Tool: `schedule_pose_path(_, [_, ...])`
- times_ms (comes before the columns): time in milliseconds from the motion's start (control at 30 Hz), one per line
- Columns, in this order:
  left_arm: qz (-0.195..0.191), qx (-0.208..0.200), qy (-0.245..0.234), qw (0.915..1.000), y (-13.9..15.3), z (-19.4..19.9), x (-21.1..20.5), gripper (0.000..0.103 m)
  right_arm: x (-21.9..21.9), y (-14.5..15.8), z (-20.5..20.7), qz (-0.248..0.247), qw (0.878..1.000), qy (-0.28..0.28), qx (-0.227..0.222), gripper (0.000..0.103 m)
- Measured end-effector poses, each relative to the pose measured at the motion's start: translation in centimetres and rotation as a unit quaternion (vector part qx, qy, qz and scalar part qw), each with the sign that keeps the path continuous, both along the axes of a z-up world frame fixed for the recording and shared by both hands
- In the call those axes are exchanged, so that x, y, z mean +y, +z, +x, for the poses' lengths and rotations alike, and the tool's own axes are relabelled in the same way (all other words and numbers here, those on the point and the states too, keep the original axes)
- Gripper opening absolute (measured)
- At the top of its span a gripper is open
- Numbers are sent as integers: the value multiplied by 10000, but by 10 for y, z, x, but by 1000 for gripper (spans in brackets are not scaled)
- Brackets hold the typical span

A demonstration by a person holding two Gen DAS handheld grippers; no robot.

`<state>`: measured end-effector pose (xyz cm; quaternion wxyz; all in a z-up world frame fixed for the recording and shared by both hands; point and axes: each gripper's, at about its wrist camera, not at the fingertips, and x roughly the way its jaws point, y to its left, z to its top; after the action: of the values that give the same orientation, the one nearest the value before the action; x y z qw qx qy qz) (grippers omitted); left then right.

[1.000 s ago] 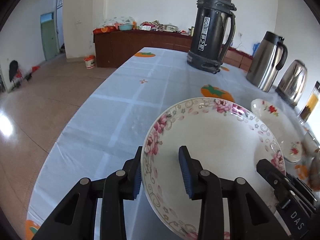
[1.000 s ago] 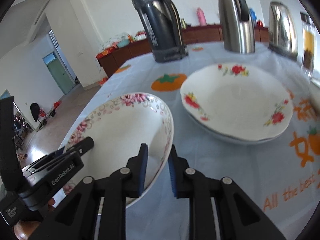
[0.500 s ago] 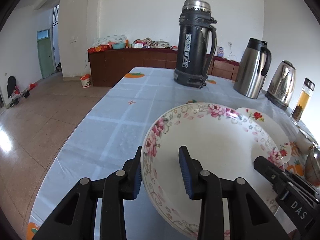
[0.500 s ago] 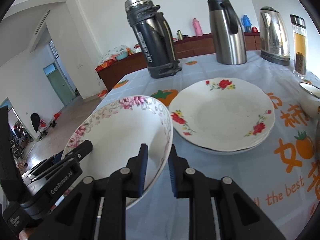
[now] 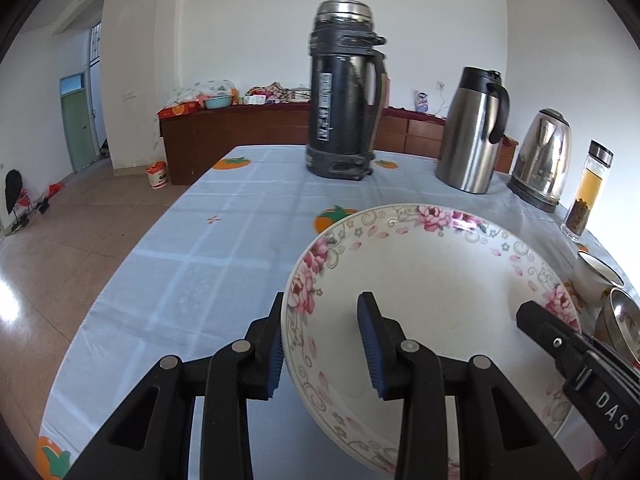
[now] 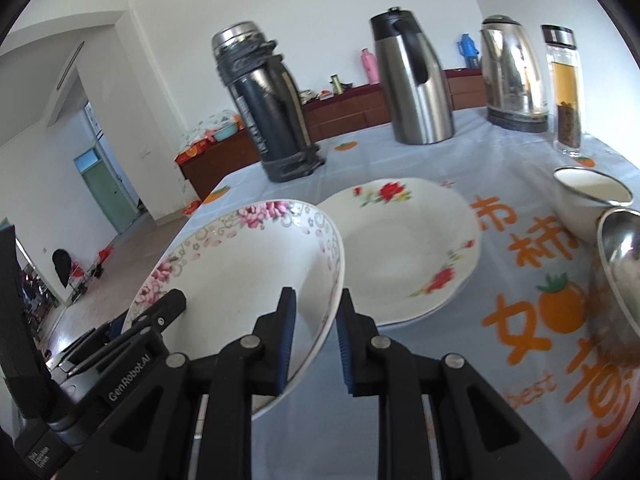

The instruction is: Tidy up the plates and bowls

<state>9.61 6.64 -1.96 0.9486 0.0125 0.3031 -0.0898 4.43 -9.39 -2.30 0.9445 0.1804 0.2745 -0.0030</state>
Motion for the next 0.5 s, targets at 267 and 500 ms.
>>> schedule_pose_path(267, [-69, 14, -161, 9998, 2, 10, -36, 37, -36, 2, 2, 172, 9991, -389, -14, 20])
schedule_pose_path(500, [-33, 18, -280, 9996, 1, 19, -63, 37, -61, -2, 4, 283, 9973, -669, 42, 20])
